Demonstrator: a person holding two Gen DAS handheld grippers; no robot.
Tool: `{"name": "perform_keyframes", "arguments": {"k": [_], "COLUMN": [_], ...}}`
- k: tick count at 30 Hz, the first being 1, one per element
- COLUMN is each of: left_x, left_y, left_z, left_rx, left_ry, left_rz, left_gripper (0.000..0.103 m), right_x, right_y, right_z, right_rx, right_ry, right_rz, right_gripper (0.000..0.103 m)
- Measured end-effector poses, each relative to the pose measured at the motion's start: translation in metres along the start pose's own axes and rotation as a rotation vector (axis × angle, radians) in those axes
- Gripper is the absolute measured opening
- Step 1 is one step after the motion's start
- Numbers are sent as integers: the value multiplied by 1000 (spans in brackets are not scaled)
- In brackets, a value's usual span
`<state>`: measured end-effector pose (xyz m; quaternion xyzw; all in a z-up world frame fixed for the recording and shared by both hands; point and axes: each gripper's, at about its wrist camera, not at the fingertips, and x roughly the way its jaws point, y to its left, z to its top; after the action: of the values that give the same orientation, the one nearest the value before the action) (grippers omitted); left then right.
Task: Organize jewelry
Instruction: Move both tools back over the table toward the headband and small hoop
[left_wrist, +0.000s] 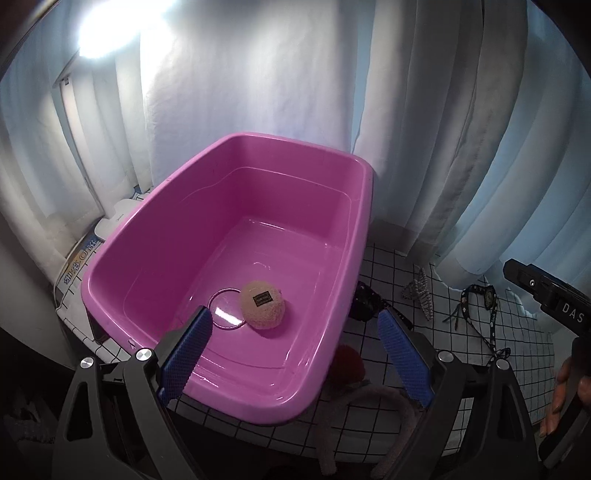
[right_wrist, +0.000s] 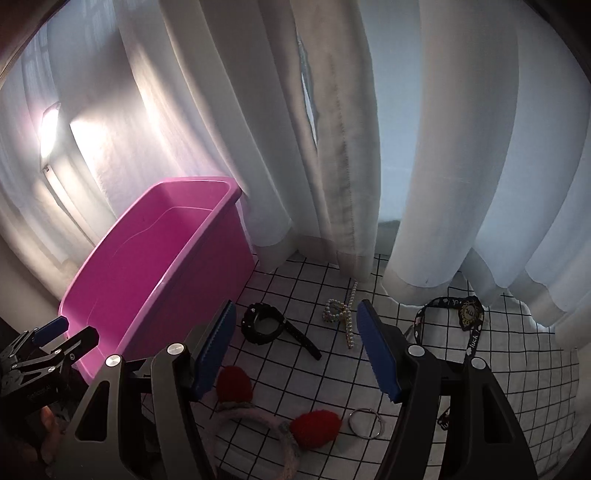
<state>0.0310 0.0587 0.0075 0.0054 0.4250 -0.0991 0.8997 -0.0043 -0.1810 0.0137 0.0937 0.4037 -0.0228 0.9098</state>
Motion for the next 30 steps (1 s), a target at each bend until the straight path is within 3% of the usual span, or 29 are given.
{"name": "perform_keyframes", "arguments": {"k": [7, 13, 19, 30], "left_x": [-1, 29, 62, 100], "left_y": [-47, -79, -98, -115], "left_z": [-39, -82, -125, -166], "left_rx": [44, 100, 75, 31], "left_ry": [18, 117, 211, 234], "left_rz": [-63, -72, -61, 23], "left_gripper": [89, 89, 89, 89], "right_x": [-16, -3, 28, 97], "right_y": [-68, -107, -104, -89], "right_z": [-47, -86, -123, -159], "right_rx": [74, 113, 4, -173], "right_ry": [39, 103, 173, 253], "right_rz": [-92, -102, -62, 32], "right_gripper": [65, 65, 65, 65]}}
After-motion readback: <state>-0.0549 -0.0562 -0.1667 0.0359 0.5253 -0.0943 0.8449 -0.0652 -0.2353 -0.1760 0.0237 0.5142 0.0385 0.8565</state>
